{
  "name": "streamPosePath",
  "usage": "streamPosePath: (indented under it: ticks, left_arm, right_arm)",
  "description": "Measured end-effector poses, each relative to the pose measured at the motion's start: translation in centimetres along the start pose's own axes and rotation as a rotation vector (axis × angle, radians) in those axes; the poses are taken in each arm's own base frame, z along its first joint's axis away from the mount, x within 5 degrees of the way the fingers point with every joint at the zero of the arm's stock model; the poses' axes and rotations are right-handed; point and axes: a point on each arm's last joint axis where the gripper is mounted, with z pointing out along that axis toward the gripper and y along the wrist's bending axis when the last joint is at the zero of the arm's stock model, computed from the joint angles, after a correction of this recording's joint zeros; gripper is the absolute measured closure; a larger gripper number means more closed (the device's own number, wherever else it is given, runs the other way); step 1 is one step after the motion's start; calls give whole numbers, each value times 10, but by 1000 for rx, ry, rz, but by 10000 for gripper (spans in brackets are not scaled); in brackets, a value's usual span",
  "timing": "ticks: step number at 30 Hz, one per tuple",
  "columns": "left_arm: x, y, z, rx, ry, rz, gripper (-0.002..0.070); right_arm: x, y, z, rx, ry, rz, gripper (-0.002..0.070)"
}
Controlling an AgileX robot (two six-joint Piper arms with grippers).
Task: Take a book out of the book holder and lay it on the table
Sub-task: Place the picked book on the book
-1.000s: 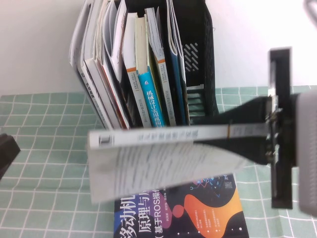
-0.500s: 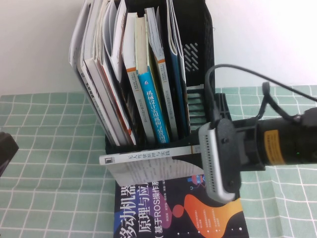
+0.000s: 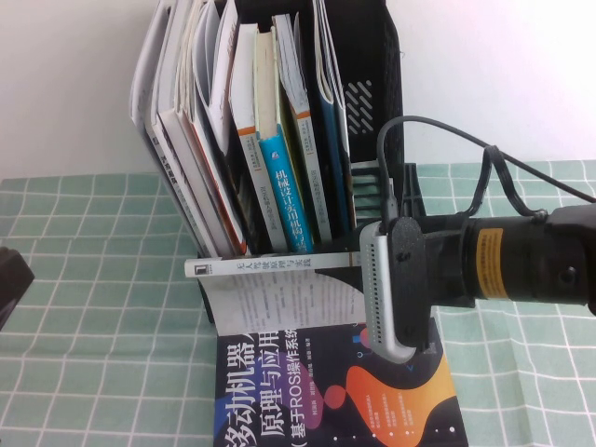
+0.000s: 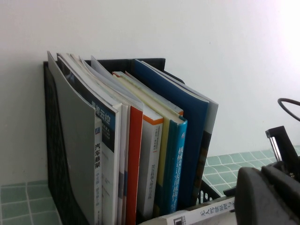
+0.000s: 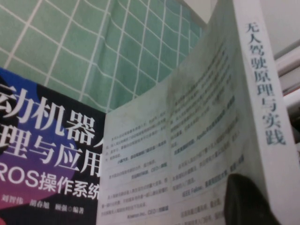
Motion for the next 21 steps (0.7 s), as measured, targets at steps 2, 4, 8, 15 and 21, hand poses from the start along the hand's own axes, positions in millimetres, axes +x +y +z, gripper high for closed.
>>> streamPosePath:
  ticks: [2, 4, 8, 15, 21]
  left_arm:
    - [0, 0, 0, 0, 0, 0, 678]
    - [0, 0, 0, 0, -1, 3, 677]
    - [0, 0, 0, -2, -3, 11, 678]
    - [0, 0, 0, -3, -5, 13, 676]
    - [0, 0, 0, -3, -4, -1, 676]
  right_arm:
    - [1, 0, 0, 4, 10, -17, 560]
    - [2, 0, 1, 6, 14, -35, 560]
    - [2, -2, 1, 21, 15, -45, 560]
    - [1, -1, 1, 19, 2, -11, 560]
    - [-2, 7, 1, -74, -30, 86, 560]
